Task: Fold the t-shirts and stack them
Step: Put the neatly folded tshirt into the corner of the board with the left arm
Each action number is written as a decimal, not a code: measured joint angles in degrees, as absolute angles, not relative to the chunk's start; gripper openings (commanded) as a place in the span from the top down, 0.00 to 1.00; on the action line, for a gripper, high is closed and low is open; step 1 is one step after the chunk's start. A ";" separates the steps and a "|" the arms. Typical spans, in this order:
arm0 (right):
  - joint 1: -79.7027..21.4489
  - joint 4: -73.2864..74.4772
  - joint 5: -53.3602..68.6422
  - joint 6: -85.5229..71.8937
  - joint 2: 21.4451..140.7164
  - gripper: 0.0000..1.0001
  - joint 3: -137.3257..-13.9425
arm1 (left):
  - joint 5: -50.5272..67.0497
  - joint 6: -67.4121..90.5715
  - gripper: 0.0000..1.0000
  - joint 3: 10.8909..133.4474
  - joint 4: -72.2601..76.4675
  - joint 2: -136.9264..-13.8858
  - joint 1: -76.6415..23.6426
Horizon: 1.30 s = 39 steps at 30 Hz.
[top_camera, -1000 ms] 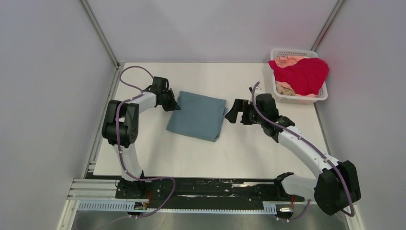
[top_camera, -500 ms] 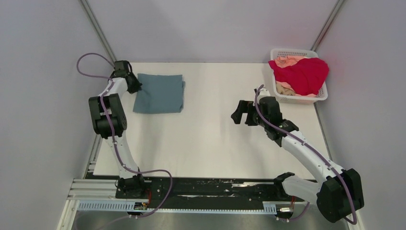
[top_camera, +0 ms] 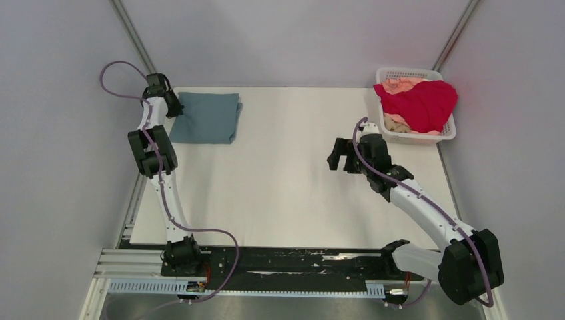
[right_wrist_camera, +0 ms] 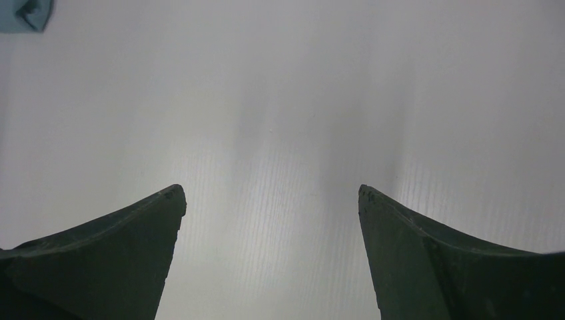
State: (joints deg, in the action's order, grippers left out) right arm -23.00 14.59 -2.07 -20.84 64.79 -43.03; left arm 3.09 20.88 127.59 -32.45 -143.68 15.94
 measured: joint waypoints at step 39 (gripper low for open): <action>-21.76 15.38 -13.89 -30.55 32.12 0.00 -23.94 | -3.33 34.85 0.00 25.87 -4.36 -50.24 -25.45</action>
State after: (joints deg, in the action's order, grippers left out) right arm -21.76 15.38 -13.89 -30.55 32.12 -23.94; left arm -3.33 34.85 25.87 -4.36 -50.24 -25.45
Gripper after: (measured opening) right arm 0.998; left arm 1.000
